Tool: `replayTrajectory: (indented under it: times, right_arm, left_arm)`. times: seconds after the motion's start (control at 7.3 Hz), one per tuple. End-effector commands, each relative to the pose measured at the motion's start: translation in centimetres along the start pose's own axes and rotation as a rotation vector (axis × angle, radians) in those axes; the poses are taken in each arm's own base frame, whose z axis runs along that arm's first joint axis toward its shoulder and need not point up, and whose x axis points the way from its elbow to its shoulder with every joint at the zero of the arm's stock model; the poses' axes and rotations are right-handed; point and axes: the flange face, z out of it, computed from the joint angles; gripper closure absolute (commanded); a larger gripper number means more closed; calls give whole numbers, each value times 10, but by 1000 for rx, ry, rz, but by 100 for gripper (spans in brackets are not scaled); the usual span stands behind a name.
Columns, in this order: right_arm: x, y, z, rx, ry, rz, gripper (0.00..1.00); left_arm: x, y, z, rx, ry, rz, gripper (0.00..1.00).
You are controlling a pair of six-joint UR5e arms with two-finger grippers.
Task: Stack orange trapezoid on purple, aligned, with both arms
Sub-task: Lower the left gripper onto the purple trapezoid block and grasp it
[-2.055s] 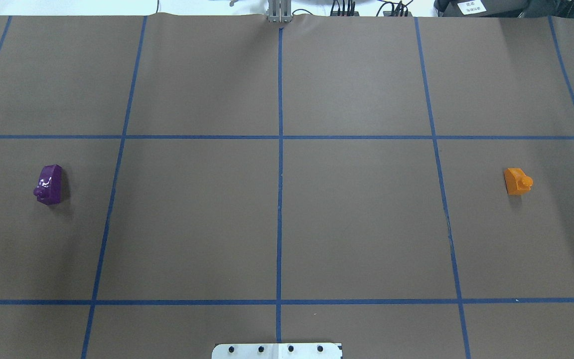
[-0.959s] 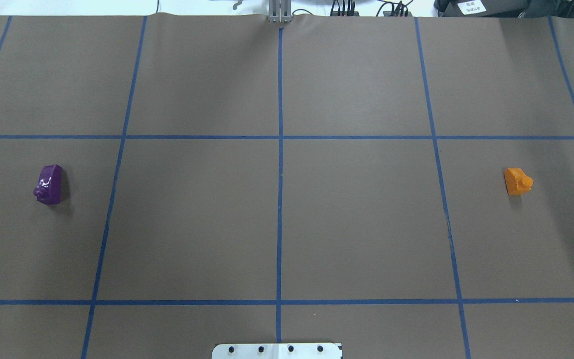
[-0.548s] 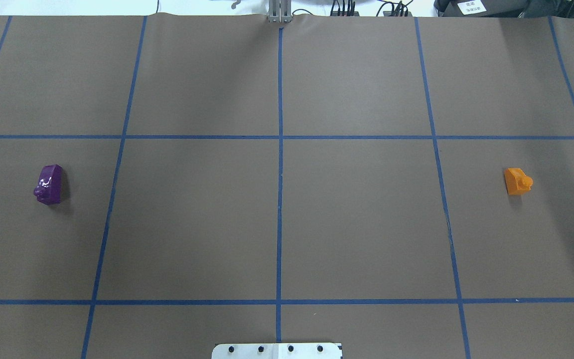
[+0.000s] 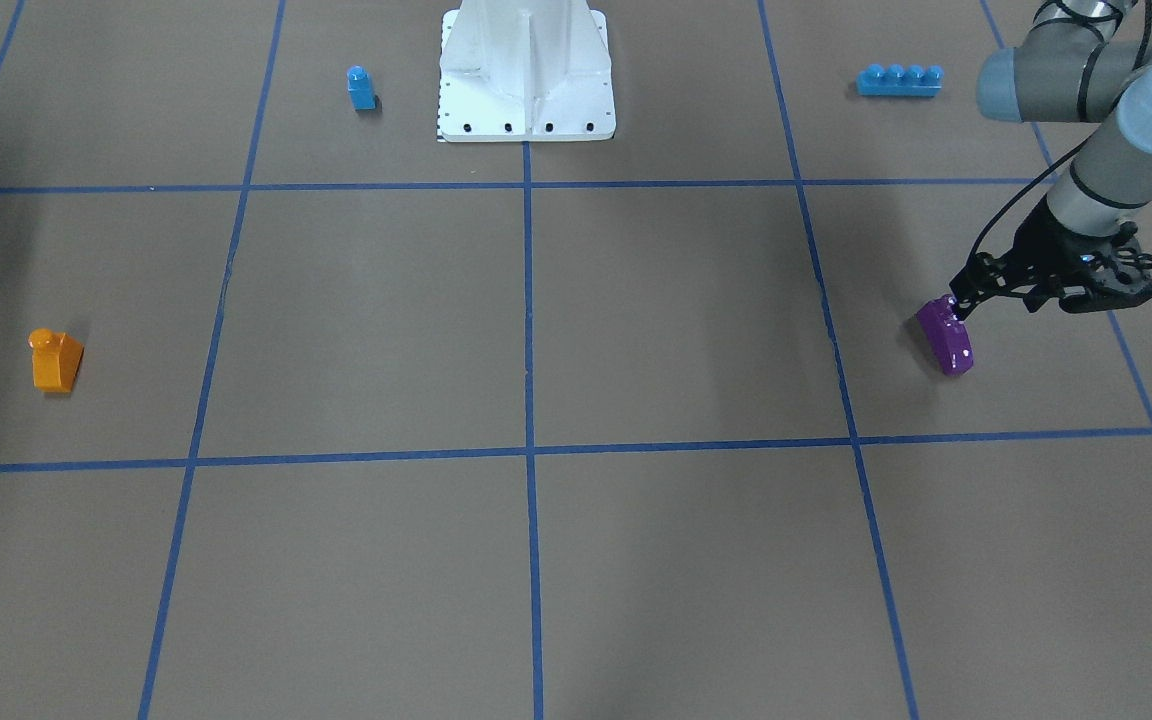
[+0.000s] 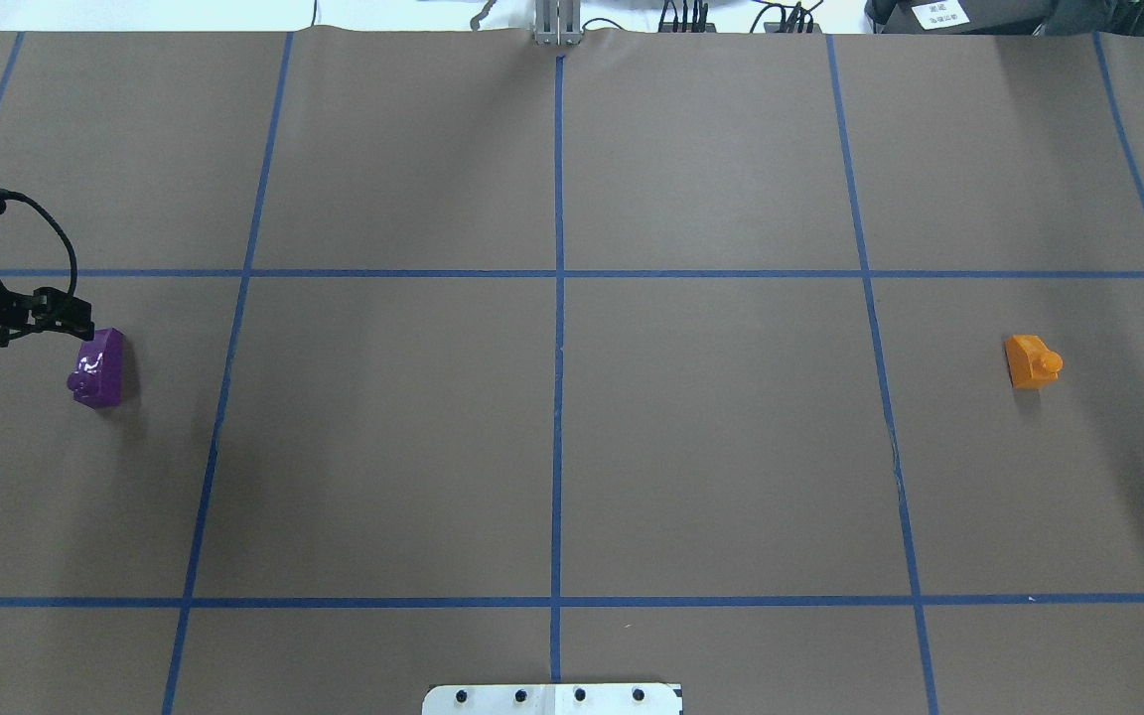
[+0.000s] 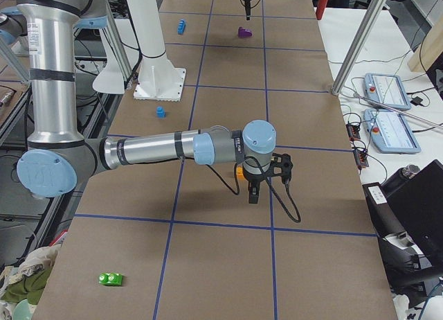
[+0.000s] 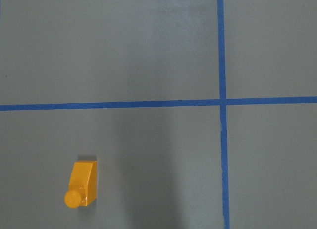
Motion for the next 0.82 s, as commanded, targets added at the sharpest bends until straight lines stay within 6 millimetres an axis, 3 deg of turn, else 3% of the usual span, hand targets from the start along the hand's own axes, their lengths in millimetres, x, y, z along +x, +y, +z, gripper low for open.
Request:
replayTrajectory:
  times: [0.0, 0.41, 0.55, 0.68]
  right_arm:
    - [-2, 0, -1, 1, -10, -2, 0]
    - [-4, -1, -2, 4, -9, -6, 0]
    - [-4, -1, -2, 4, -9, -6, 0]
    - [-4, -1, -2, 4, -9, -6, 0]
  left_arm:
    - [8, 6, 32, -11, 3, 2, 0]
    - [16, 10, 51, -38, -9, 21, 2]
    - [15, 10, 52, -40, -12, 20, 26]
    - [12, 12, 54, -43, -18, 23, 66]
